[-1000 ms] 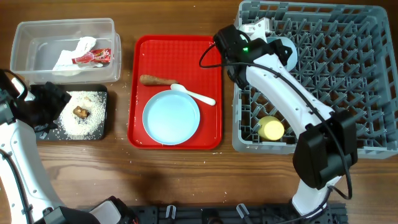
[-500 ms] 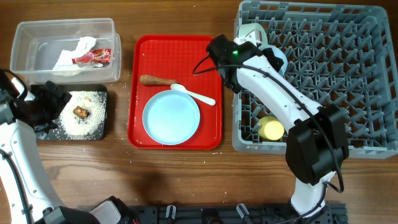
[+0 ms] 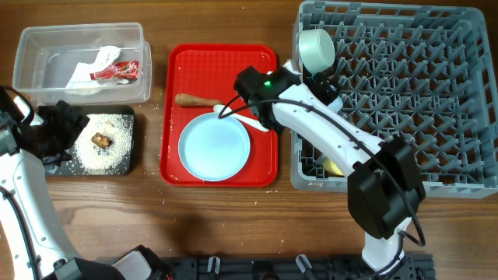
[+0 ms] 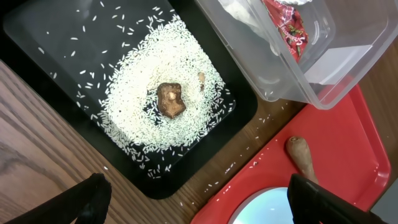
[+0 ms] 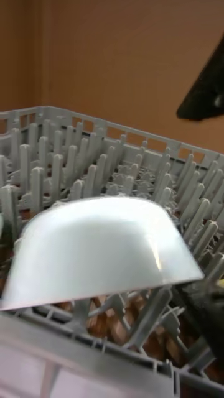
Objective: Sort waste into correct bins and load items into the dishwasher rack
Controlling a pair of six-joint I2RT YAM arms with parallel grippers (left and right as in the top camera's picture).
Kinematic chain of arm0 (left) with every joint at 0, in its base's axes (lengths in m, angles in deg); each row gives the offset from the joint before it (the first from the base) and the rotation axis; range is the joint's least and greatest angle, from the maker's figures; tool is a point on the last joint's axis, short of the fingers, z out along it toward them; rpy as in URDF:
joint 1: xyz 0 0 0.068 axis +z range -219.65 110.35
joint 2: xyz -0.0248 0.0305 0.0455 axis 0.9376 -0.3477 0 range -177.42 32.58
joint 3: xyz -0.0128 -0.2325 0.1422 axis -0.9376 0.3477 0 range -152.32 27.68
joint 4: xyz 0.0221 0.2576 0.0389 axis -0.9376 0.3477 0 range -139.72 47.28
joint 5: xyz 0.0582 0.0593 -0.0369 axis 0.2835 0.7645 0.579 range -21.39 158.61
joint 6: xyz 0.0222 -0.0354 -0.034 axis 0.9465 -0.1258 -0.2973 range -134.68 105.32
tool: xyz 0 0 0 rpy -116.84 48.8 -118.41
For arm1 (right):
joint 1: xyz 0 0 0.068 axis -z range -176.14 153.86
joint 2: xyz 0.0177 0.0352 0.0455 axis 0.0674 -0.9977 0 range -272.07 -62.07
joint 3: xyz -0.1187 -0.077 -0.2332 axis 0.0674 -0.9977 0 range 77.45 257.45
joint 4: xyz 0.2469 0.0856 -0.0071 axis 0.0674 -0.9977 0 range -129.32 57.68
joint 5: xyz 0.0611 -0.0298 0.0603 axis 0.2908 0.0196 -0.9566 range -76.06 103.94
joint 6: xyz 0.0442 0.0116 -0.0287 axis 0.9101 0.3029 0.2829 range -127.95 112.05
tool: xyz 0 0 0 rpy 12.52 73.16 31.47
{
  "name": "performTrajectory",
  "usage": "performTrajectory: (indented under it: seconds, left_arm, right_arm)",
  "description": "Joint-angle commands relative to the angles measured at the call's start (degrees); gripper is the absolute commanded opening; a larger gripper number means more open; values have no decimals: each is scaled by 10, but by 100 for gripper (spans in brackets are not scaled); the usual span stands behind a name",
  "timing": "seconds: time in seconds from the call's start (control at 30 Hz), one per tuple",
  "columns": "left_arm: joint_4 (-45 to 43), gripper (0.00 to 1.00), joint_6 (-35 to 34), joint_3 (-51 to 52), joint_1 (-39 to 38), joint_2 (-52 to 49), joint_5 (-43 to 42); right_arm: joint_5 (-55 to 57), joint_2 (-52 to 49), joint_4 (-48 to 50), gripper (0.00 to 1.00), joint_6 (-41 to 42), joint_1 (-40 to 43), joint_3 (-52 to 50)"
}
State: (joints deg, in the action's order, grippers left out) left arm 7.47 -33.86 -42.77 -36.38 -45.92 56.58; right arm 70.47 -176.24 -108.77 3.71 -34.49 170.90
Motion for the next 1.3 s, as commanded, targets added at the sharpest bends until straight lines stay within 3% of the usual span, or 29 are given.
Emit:
performTrajectory:
  seconds: [0.0,0.23,0.4,0.7,0.97,1.1,1.27]
  left_arm:
    - [-2,92,7,4,3,-3,-7]
    - [-2,92,7,4,3,-3,-7]
    - [-1,92,7,4,3,-3,-7]
    - [3,99,8,4,3,-3,-7]
    - [4,98,11,4,1,-3,-8]
    - [-26,86,124,4,-62,-3,-44]
    - [-130,85,109,4,-211,-25,-8]
  right_arm:
    - [-5,-8,8,99,3,-6,0]
    - [-115,13,52,100,-30,-7,65]
    - [-259,50,110,100,-89,-7,149]
    - [-551,68,240,100,-85,-7,152]
    - [-594,39,323,97,-87,-6,139]
    - [-629,38,325,96,-69,12,139]
    - [-711,63,292,97,-29,83,142]
